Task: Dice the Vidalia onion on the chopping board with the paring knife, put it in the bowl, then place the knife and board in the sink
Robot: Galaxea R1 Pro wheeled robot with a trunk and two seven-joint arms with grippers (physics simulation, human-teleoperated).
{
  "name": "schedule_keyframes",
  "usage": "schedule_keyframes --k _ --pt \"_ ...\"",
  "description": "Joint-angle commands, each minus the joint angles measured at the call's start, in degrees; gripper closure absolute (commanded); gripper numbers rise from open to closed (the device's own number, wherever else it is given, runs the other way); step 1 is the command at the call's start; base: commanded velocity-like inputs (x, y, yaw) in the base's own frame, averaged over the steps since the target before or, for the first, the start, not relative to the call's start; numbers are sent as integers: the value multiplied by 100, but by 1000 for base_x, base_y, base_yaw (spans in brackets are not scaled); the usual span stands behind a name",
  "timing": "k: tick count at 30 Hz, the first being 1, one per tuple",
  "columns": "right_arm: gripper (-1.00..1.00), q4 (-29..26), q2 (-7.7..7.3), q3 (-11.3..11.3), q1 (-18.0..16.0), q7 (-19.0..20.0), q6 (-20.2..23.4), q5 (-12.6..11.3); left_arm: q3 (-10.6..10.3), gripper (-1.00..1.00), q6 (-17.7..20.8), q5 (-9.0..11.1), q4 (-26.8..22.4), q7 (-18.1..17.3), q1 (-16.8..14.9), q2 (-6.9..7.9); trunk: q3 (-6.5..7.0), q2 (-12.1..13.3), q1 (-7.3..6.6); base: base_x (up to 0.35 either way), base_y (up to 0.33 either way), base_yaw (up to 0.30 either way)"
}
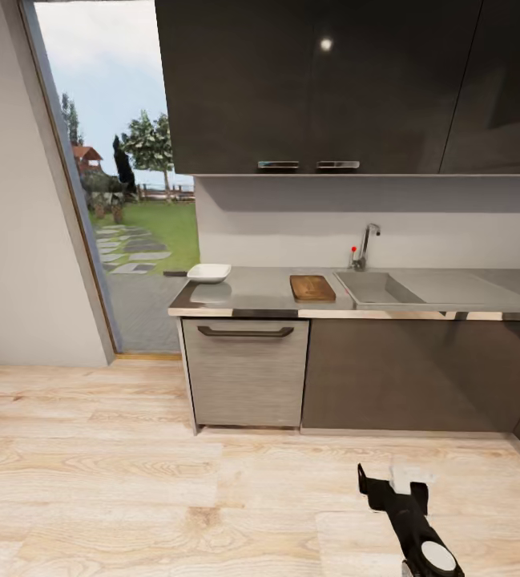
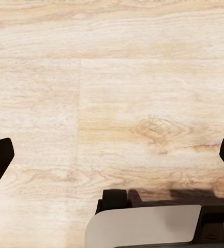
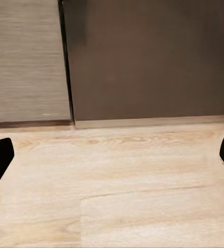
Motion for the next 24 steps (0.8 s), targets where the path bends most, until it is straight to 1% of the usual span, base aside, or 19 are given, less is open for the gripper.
schedule_keyframes --k 1,2,4,5,6,7,8,9,10,11,12,13,16,18,19,20,21,23,24 --pt "-100 -282 7 13 -34 -89 328 4 2 -100 -10 -2 -7 -1 1 0 -5 -3 0 0 0 0" --pt "-100 -401 12 17 -68 -128 465 4 2 -100 -11 -1 -7 0 1 0 -5 -3 0 0 0 0" --pt "-100 -707 29 35 -362 -301 944 2 2 -100 -11 -1 -6 0 1 0 -5 -3 0 0 0 0" --pt "-100 -748 35 43 -469 -340 1055 -1 2 -100 -11 1 -6 0 1 0 -5 -3 0 0 0 0" --pt "-100 -807 46 66 -701 -406 1283 -7 2 -100 -10 3 -5 0 1 -3 13 37 -22 0 0 0" --pt "-100 -829 54 84 -821 -433 1407 -9 2 -100 -10 4 -5 0 1 -2 31 77 -44 0 0 0" --pt "-100 -859 69 122 -1061 -470 1672 -13 2 -100 -7 5 -5 0 1 -1 49 117 -66 0 0 0" --pt "-100 -870 79 141 -1180 -482 1807 -15 2 -100 -6 6 -5 0 1 -3 67 157 -88 0 0 0" --pt "-100 -885 105 174 -1422 -503 2068 -17 2 -100 -5 7 -5 0 1 -5 84 198 -110 0 0 0" --pt "-100 -891 123 188 -1544 -511 2187 -18 2 -100 -5 7 -5 0 1 -6 102 238 -132 0 0 0" --pt "-100 -900 205 215 -1917 -527 2503 -19 2 -100 -4 7 -1 0 1 -7 120 278 -154 0 0 0" --pt "-100 -853 501 244 -2672 -626 2979 -14 2 -100 -3 8 3 0 1 -8 138 318 -176 0 0 0" --pt "-100 -771 708 272 -3173 -810 3272 -13 2 -100 -3 8 3 -3 1 -8 192 438 -242 0 0 0" --pt "-100 -570 905 397 -3688 -1035 3505 -12 2 -100 -3 8 9 -2 1 -9 228 518 -285 0 0 0" --pt "-100 -484 955 441 -3822 -1086 3541 -12 2 -100 -3 8 9 -4 1 -9 246 559 -307 0 0 0" --pt "-100 -257 1013 520 -4106 -1168 3593 -14 2 -100 -3 8 11 -4 1 -9 264 599 -329 0 0 0" --pt "-100 43 1013 575 -4413 -1227 3622 -16 2 -100 -3 8 11 -6 1 -9 282 639 -351 0 0 0" --pt "-100 417 1013 611 -4741 -1265 3634 -18 2 -100 -3 8 13 -7 1 -9 318 719 -395 0 0 0" --pt "-100 850 1013 633 -5087 -1289 3631 -22 2 -100 -3 8 16 -7 1 -9 336 759 -417 0 0 0"
